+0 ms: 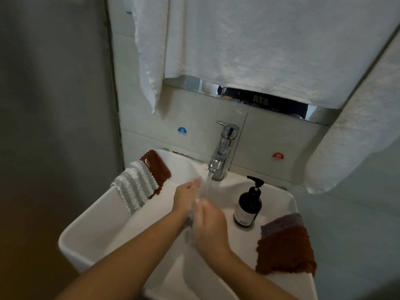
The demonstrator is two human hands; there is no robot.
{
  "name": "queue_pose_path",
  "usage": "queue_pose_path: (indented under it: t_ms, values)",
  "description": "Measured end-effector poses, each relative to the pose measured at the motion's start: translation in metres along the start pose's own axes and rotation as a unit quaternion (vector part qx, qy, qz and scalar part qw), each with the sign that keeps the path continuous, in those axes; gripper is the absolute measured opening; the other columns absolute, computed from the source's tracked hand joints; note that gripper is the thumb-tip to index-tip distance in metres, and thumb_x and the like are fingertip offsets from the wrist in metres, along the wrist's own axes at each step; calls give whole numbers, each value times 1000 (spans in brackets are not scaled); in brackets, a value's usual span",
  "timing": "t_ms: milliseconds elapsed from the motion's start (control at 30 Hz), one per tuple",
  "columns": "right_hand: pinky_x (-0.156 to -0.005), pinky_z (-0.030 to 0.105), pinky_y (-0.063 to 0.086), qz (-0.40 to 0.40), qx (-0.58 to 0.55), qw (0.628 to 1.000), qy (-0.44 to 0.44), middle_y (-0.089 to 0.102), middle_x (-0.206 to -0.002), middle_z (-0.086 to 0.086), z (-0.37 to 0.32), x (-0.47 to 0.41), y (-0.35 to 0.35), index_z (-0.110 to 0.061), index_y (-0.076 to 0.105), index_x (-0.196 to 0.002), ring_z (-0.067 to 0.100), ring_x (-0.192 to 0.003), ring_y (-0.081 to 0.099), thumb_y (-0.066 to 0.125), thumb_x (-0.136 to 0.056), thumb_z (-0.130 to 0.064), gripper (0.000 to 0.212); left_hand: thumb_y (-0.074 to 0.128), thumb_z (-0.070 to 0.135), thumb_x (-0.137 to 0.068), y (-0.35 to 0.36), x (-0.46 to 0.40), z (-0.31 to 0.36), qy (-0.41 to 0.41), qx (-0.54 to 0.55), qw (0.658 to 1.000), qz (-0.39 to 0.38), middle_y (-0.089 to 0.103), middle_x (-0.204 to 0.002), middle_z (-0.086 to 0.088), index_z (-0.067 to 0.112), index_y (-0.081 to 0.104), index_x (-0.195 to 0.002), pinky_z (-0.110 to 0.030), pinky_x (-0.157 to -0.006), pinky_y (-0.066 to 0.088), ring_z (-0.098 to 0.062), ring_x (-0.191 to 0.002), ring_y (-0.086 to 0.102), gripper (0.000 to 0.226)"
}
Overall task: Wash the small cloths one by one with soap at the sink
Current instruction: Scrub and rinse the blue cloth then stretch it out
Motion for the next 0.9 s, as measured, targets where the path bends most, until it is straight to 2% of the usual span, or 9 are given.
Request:
queue_pose_path:
  t_ms: [100, 200, 267, 400, 467, 633, 700, 800, 900]
  values:
    - [-61, 17, 37, 28, 47, 996, -67, 50, -70, -13, -8, 2, -3, -28, 53, -82, 0, -63, 48, 29, -96, -45, 32, 50, 30, -100, 7, 7, -4, 54, 21, 998, -12, 56, -63, 1, 17, 56, -70, -29, -61, 47, -14, -62, 55, 34]
    - [-56, 25, 36, 121, -18, 985, 123, 52, -72, -5, 13, -32, -25, -26, 46, -90, 12, -67, 53, 34, -104, -32, 20, 49, 22, -101, 24, 19, 0, 79, -33, 995, -52, 58, -72, -1, 16, 56, -79, -24, -62, 47, -14, -69, 57, 24]
    - [-55, 25, 36, 127, -59, 967, 213, 53, -74, -1, 23, -39, -26, -21, 48, -91, 14, -67, 53, 33, -105, -29, 22, 45, 24, -103, 24, 20, 5, 98, -46, 994, -33, 55, -71, -4, 10, 54, -81, -21, -61, 45, -14, -68, 54, 28]
    - [-58, 25, 43, 28, 9, 996, 89, 54, -70, -4, -6, -1, 5, -28, 48, -77, 10, -64, 53, 34, -105, -30, 30, 41, 27, -105, -1, 2, 8, 63, -1, 998, 32, 54, -71, -7, 10, 54, -76, -15, -56, 43, -13, -64, 53, 35]
    - [-56, 28, 45, 42, 11, 997, 61, 53, -69, -4, -7, -5, 4, -28, 49, -79, 11, -62, 54, 34, -104, -31, 30, 39, 30, -105, 1, 5, 8, 29, 29, 999, 11, 51, -70, -4, 16, 51, -74, -22, -58, 45, -13, -63, 52, 36]
    - [-63, 28, 40, 153, -147, 937, 278, 55, -75, 2, 36, -44, -10, -16, 52, -83, 19, -72, 55, 33, -106, -27, 32, 34, 26, -106, 18, 28, 11, 13, -8, 999, -37, 64, -75, -5, 13, 61, -83, -31, -69, 51, -17, -73, 62, 38]
    - [-61, 24, 40, 75, -114, 949, 284, 55, -76, 1, 30, -28, 9, -19, 50, -80, 17, -71, 55, 33, -106, -26, 31, 35, 27, -105, 5, 18, 9, 21, -40, 999, 15, 59, -69, -7, 12, 56, -74, -39, -69, 51, -21, -67, 58, 40]
    - [-67, 30, 46, 15, -133, 960, 246, 58, -76, 2, 27, -21, 22, -16, 54, -81, 16, -72, 56, 35, -105, -27, 32, 37, 29, -103, -12, 12, 3, -16, -41, 996, 74, 58, -68, -10, 8, 55, -71, -37, -68, 48, -24, -68, 57, 42]
    - [-57, 19, 41, 66, -140, 959, 238, 49, -68, 0, 53, -54, 8, -17, 49, -75, 14, -66, 48, 41, -103, -21, 30, 34, 36, -104, 9, 34, 3, -34, -28, 999, -4, 68, -84, -12, 11, 64, -86, -41, -79, 56, -26, -82, 66, 43]
Point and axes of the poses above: each hand's wrist, its own x-axis away from the middle knuckle, its own y-axis out of the palm, z = x × y, the point moved 5 cm from there along -x, towards the middle knuckle
